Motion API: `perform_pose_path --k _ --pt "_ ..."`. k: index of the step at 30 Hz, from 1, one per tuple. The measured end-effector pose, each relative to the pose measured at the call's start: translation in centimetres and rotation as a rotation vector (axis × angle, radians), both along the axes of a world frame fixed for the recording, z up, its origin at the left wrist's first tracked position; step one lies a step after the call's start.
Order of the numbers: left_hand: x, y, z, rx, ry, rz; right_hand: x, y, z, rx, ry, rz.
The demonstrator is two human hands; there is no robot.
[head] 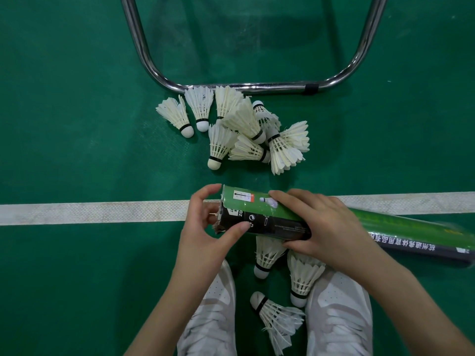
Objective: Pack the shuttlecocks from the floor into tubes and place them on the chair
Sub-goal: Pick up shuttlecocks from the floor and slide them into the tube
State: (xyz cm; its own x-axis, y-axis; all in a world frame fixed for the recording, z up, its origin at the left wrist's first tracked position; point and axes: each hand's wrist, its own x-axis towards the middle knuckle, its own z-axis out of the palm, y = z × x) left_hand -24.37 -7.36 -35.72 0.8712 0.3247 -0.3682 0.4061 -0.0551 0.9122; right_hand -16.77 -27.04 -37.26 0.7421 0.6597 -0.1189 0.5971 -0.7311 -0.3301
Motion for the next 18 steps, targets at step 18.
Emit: perform_pose_path --k 18 --pt "0.76 0.57 0.0 -0.036 0.015 -0.037 -0.16 0.04 -0.17 0.014 -0.037 0.013"
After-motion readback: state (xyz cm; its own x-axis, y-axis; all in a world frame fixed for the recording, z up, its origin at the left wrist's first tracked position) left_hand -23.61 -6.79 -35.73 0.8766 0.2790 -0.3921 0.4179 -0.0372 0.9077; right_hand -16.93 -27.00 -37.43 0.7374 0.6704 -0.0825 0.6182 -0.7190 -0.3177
